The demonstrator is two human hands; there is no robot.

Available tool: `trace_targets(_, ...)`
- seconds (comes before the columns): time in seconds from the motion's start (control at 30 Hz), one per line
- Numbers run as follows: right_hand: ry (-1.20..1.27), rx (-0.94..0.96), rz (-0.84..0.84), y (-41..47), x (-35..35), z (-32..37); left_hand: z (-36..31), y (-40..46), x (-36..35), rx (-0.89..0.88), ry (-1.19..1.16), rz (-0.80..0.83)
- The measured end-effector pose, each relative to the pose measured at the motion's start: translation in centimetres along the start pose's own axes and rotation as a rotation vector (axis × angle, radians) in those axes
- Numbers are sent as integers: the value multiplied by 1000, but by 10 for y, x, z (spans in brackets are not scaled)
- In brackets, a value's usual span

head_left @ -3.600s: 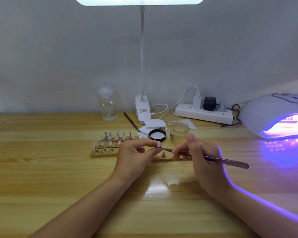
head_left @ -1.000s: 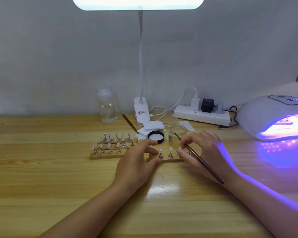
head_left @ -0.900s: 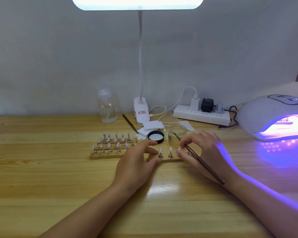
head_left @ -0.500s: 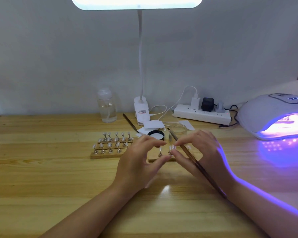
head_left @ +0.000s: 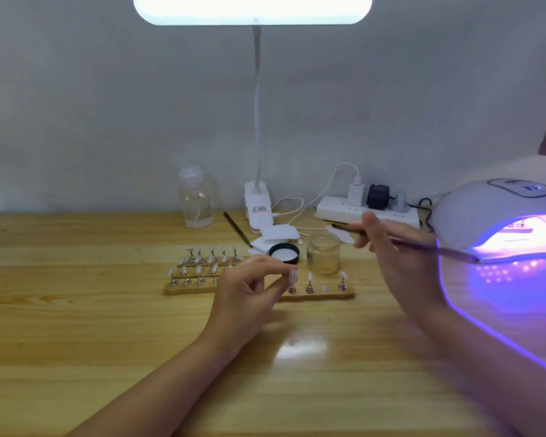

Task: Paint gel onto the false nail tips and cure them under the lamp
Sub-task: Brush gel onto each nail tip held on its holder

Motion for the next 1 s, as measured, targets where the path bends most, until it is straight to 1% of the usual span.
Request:
trace_targets(0.07, -27, -121, -20, 16, 3, -10, 2, 1, 1, 35, -15, -10)
trace_targets(0.13, -105, -208, 28, 31, 2, -21, 4, 1, 1, 52, -24, -22)
trace_targets(0.2, -192, -241, 93, 45, -3, -27, 5, 2, 1, 61, -22, -33)
trace_targets(0.3, -352, -255, 180, 59, -14, -30, 6, 2, 2, 62, -8, -37)
trace_targets(0.5, -636, -181, 311, 61, -40, -31, 8, 2, 2, 84, -40, -39)
trace_targets(0.63, -695, -234, 365, 54, -48, -38, 7, 1, 3, 98, -49, -53)
trace_targets(0.7, -686, -239, 347, 55, -45, -38, 6, 1, 3, 101, -54, -54)
trace_targets(0.8, -606, -252, 233, 60, -32, -35, 6, 1, 3, 116, -59, -61)
trace_targets(0.9, -470, -325, 106, 65, -17, -38, 6, 1, 3, 136, -60, -69)
trace_targets(1.0, -381, -396, 28, 66, -4, -44, 7, 1, 4, 146, -60, -74)
Point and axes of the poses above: each hand's wrist, its own y-axis towards the middle knuckle, its own x-axis out of the back of the hand, z = x × y, the point moved 5 cm from there along y, towards the middle knuckle, and after that the axes turned 4 degrees about -x, right-handed, at the moved point
